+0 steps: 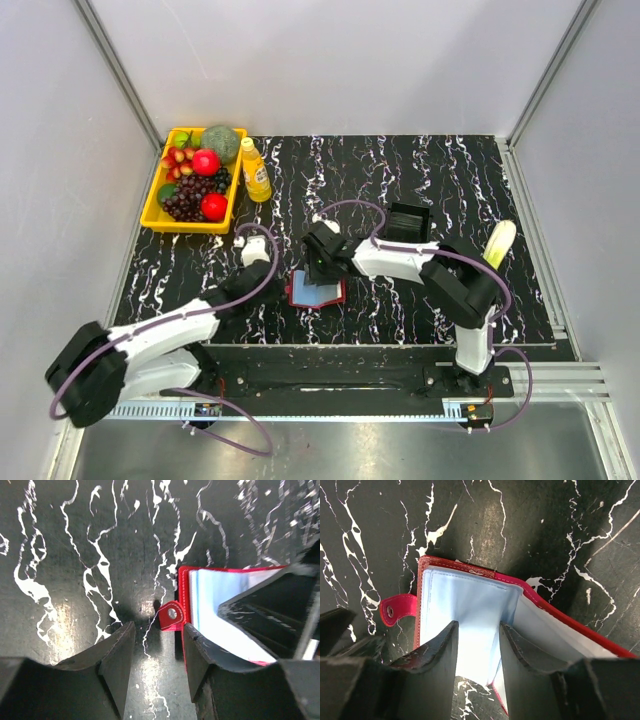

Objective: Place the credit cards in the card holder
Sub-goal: Open the card holder at the center of the board.

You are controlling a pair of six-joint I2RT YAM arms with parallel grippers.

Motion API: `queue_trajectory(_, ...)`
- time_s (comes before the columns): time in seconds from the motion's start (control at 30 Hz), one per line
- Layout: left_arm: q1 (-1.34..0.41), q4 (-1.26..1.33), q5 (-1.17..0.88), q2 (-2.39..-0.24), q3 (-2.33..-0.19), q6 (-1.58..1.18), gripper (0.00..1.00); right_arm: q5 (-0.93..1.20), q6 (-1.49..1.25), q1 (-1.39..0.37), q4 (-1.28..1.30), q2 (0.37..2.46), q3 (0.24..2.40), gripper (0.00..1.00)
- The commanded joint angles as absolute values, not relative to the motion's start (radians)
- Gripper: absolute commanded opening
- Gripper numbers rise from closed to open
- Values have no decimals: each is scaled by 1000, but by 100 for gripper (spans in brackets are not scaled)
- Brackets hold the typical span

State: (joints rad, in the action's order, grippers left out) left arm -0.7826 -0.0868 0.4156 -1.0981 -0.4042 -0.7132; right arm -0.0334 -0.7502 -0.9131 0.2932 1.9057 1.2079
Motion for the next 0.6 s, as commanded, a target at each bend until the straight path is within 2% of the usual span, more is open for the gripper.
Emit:
queue_trajectory(0.0, -776, -161, 466, -959, -456, -675, 48, -124, -707, -925, 425, 1967, 1236, 45)
queue_trajectory(0.13, -775, -5, 315, -954, -440, -592, 48, -124, -713, -925, 391, 1947, 1194, 45)
queue_trajectory(0.37, -776, 182, 164, -1178, -469, -565, 21, -38, -736, -923, 284, 1902, 1137, 32)
queue_trajectory(0.47, -778, 238, 141, -1212, -456, -574, 17, -25, -761, -923, 245, 1884, 1109, 27)
queue_trajectory(0.57, -775, 264, 153, -1207, -440, -587, 18, -3, -790, -919, 212, 1868, 1089, 21)
